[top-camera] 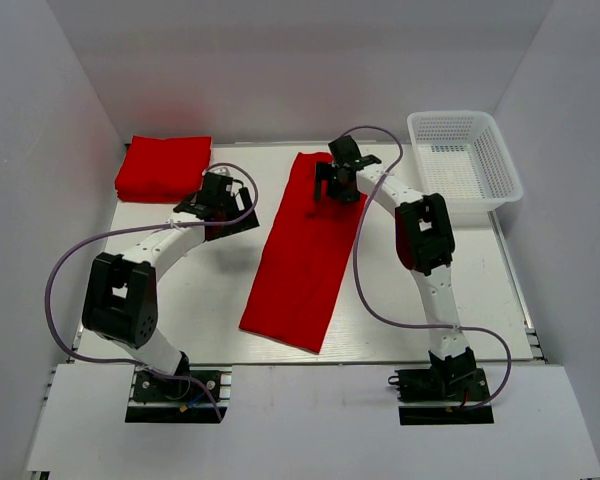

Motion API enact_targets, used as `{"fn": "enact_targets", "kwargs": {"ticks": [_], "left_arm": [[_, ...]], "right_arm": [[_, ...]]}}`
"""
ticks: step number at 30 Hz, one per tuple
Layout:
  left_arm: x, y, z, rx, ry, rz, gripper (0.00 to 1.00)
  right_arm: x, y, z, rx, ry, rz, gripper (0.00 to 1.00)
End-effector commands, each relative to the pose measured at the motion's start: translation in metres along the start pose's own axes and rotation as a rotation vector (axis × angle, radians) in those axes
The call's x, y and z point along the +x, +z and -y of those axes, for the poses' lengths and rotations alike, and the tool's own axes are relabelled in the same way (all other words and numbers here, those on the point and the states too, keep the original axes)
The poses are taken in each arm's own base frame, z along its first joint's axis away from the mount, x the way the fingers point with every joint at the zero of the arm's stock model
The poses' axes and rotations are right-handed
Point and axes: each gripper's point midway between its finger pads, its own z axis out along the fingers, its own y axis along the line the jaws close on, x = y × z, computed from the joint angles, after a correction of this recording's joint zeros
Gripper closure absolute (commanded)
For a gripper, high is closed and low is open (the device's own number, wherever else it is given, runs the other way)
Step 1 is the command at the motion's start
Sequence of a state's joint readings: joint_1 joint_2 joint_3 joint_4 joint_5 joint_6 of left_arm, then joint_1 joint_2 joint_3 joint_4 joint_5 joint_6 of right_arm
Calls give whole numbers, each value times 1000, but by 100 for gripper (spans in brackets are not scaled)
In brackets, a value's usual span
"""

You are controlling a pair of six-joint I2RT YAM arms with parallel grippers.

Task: Fold and stack the t-shirts
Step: Fold the tshirt

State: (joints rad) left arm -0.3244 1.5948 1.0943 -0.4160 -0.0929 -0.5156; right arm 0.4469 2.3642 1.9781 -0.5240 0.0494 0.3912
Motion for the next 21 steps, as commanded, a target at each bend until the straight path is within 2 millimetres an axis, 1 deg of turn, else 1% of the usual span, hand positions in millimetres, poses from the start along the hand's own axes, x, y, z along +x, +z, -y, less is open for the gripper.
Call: {"fn": "enact_targets", "kwargs": {"ticks": [1,2,3,4,5,6,7,8,9,10,11,12,13,14,15,16,17,18,19,20,21], "left_arm": [[-8,-13,12,91,16,8,0],[-7,-14,9,94,10,4,0],[-3,-18,11,116,10,-6,0],[6,-15,10,122,11,-24,0],[9,-18,11,138,11,-31,0],[15,-18,13,155,11,-51,0],[18,-19,11,153,11,-55,0],[22,-20,11,163,27,-72,0],[27,-19,10,166,27,-86,0],[37,-20,8,167,26,-118,0],[45,-20,10,176,32,-139,0],[52,-19,9,180,32,-158,0],[63,-18,6,180,21,-187,0],[64,-22,11,209,20,-193,0],[67,-21,9,206,29,-200,0],[63,-25,7,194,30,-181,0],[67,-27,6,192,50,-177,0],[67,-33,5,199,51,-164,0],[72,-35,8,220,73,-166,0],[79,-36,6,230,84,-179,0],[89,-33,-3,195,84,-201,0]], "right_arm": [[-6,23,19,30,68,-9,10],[-2,34,30,37,104,-26,10],[-15,37,28,12,106,17,10],[-27,38,27,-6,102,48,10],[-26,45,22,-54,79,39,10],[-47,43,23,-75,75,102,10],[-68,38,19,-93,59,156,10],[-84,32,15,-128,21,189,10],[-90,30,15,-140,9,204,10],[-103,18,8,-171,-23,244,10],[-108,15,2,-196,-75,279,10],[-126,-17,-14,-257,-111,337,10],[-137,-27,-22,-278,-145,388,10],[-136,-32,-25,-286,-189,391,10],[-153,-68,-36,-305,-216,447,10],[-144,-66,-33,-298,-217,416,10],[-141,-72,-34,-303,-236,416,10],[-153,-111,-42,-315,-252,474,10],[-138,-105,-38,-309,-253,453,10],[-110,-91,-27,-290,-240,386,10],[-98,-115,-27,-289,-231,398,10]]}}
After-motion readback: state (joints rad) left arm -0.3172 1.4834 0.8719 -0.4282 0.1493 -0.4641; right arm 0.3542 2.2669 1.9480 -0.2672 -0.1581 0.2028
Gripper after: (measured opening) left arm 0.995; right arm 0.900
